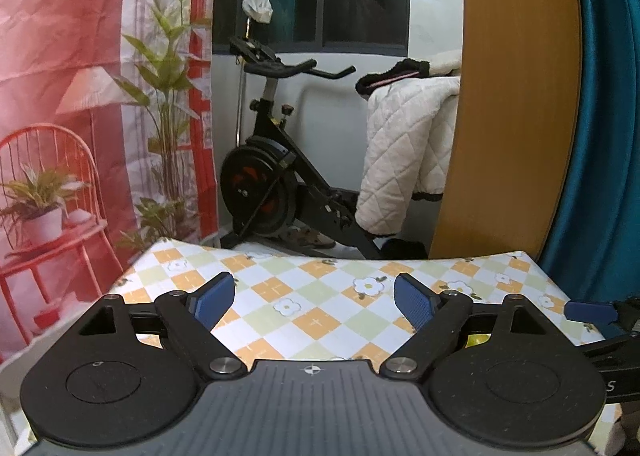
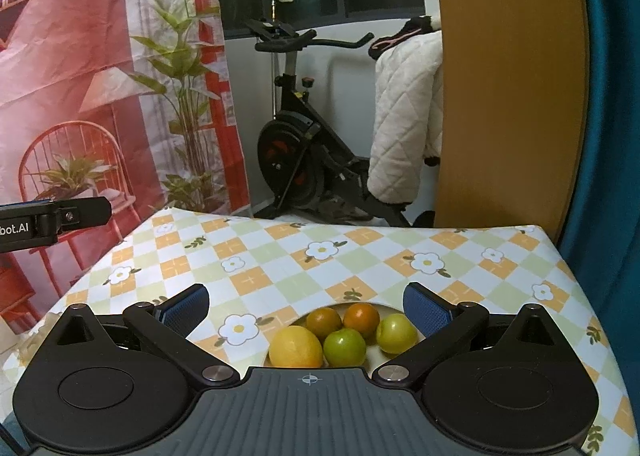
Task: Organize fruits
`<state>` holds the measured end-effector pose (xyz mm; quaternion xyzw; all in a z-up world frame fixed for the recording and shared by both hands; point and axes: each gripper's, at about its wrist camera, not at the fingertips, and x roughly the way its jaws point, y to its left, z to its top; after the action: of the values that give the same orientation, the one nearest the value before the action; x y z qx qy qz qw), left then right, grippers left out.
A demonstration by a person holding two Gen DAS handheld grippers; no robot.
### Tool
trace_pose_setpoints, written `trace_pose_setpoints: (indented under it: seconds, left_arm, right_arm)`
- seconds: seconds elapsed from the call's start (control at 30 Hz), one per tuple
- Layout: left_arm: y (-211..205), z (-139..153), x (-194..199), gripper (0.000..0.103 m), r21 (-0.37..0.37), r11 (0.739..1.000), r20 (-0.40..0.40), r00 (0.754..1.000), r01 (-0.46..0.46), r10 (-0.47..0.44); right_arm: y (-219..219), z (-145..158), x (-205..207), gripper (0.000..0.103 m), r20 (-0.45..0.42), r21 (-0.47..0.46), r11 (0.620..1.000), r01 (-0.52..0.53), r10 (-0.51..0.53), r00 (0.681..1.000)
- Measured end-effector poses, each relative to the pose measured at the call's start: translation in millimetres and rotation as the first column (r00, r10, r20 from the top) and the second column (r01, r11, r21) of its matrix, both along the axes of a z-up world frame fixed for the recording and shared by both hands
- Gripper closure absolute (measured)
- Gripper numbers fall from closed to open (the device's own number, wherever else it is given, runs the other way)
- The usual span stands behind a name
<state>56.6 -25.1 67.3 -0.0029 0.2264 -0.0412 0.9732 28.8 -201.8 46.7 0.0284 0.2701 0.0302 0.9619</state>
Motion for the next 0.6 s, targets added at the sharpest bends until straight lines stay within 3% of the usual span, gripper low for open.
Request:
trace_pose_setpoints:
  seconds: [0.6]
  left_arm:
    - [3.2, -2.2, 1.1, 0.014, -0.002, 1.000, -0.021, 1.000, 0.007, -0.007]
  right_arm:
    - [0.6, -0.9, 0.8, 0.001, -0.011, 0.009, 1.000, 0.010, -0.009, 1.000]
